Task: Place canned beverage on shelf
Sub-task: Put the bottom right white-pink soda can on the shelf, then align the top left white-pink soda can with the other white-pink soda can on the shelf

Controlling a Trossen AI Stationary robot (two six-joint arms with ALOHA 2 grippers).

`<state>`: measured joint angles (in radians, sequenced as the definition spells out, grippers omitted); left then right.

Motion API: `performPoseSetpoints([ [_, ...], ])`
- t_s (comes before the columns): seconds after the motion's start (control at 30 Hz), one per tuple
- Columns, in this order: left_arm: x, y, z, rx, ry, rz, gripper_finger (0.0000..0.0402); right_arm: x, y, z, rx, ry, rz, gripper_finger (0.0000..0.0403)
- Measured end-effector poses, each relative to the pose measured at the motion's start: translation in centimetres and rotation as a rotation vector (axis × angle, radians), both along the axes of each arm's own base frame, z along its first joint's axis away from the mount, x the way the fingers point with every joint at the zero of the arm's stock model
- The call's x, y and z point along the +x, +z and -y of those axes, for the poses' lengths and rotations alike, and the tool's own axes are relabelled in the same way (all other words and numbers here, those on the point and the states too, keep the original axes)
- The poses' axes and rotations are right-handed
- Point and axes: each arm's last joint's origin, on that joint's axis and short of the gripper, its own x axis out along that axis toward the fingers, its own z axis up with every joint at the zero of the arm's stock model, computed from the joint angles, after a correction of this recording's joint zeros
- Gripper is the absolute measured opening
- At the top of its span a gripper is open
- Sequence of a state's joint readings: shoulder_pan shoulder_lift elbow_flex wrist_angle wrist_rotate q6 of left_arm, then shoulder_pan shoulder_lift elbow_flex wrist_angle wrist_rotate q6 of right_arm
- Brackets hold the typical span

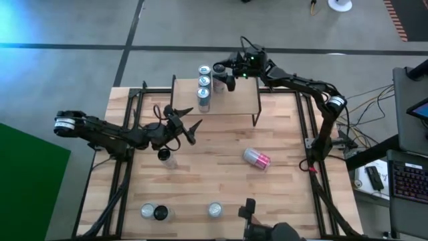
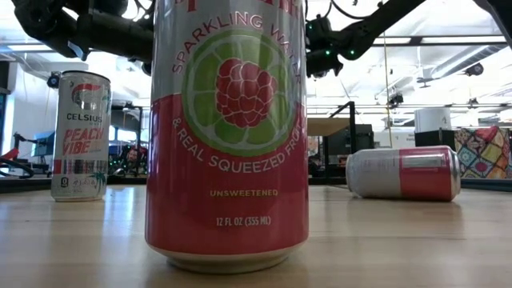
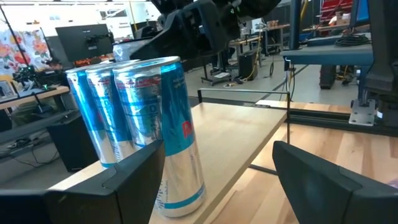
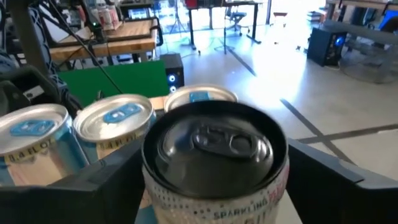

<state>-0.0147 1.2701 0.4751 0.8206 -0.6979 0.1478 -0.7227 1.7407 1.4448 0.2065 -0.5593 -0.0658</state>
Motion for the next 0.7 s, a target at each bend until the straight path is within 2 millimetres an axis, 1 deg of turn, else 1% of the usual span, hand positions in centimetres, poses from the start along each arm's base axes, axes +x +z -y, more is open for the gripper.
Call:
performPoseSetpoints([
  [0.17, 0.0, 0.0, 0.0, 0.001, 0.0, -0.001, 0.0283, -0.2, 0.7, -0.2, -0.012, -0.002, 0.015, 0.0331],
  [0.23, 0.0, 0.0, 0.0, 0.004, 0.005, -0.005, 0.0283, -0.6, 1.3, -0.5, -0.014, -0.002, 0.018, 0.0328],
  [0.33, -0.3, 0.2, 0.1, 0.012, 0.066, -0.005, 0.0283, -1.5, 2.7, -1.3, -0.022, 0.0, 0.014, 0.0326],
  [0.43, -0.5, 0.4, 0.5, 0.046, 0.11, -0.031, 0.0283, -2.6, 3.8, -2.8, -0.024, 0.001, 0.013, 0.0325],
  [0.5, -0.5, 0.5, 0.8, 0.066, 0.113, -0.046, 0.0283, -3.4, 4.1, -4.0, -0.022, -0.005, 0.016, 0.0325],
  [0.7, -0.5, 0.9, 1.2, 0.091, 0.098, -0.051, 0.0283, -6.7, 3.5, -8.3, -0.06, -0.088, 0.007, 0.0325],
])
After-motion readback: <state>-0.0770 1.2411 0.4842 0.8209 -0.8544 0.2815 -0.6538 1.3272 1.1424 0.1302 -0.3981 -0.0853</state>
